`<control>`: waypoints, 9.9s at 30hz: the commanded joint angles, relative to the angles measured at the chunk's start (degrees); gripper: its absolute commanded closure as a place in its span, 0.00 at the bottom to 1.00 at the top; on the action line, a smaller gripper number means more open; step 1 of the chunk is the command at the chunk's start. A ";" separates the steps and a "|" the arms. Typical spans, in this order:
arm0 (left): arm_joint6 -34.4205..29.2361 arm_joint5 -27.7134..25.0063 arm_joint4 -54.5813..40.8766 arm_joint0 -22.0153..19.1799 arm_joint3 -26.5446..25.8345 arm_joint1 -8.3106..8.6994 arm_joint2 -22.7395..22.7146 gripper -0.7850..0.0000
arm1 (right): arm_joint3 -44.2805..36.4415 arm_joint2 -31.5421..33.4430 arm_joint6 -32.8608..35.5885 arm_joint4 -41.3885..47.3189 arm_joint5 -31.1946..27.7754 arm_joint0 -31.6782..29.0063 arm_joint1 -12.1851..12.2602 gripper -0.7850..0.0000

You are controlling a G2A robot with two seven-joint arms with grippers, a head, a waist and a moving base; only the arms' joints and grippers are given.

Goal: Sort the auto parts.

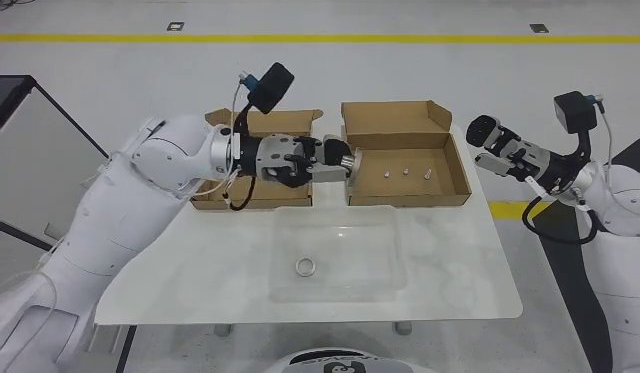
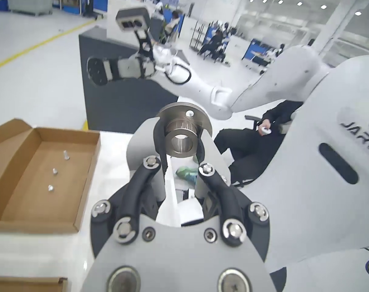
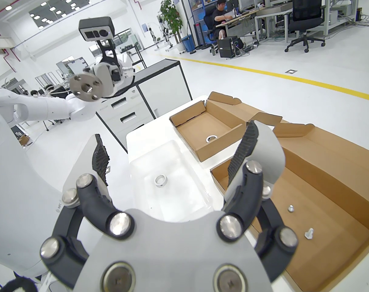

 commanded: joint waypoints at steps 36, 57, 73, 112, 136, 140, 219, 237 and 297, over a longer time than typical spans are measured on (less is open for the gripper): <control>0.63 -11.07 -41.79 5.53 -7.29 -9.56 -7.74 1.00 | 0.00 0.00 0.00 0.00 0.00 0.00 0.00 0.00; 0.62 -11.05 -23.32 4.56 -1.24 -9.10 -7.37 1.00 | 0.00 0.00 0.00 0.00 0.00 0.00 0.00 0.00; 0.63 -11.07 -35.84 4.85 -6.76 -9.75 -7.85 1.00 | 0.00 0.00 0.00 0.00 0.00 0.00 0.00 0.00; 0.63 -11.07 -40.33 5.36 -7.63 -9.48 -7.62 1.00 | 0.00 0.00 0.00 0.00 0.00 0.00 0.00 0.00; 3.33 -2.40 -29.30 7.61 -7.20 -9.64 -11.22 1.00 | 0.00 0.00 0.00 0.00 0.00 0.00 0.00 0.00; 5.52 2.67 -20.17 8.96 -7.29 -9.45 -13.36 1.00 | 0.00 0.00 0.00 0.00 0.00 0.00 0.00 0.00; -18.49 33.01 62.21 -3.56 31.65 -10.01 3.30 1.00 | 0.00 0.00 0.00 0.00 0.00 0.00 0.00 0.00; -14.82 30.90 63.59 -7.82 43.17 -13.64 9.56 1.00 | 0.00 0.00 0.00 0.00 0.00 0.00 0.00 0.00; -15.82 22.93 57.45 -0.27 18.64 -11.54 -5.38 0.00 | 0.00 0.00 0.00 0.00 0.00 0.00 0.00 0.00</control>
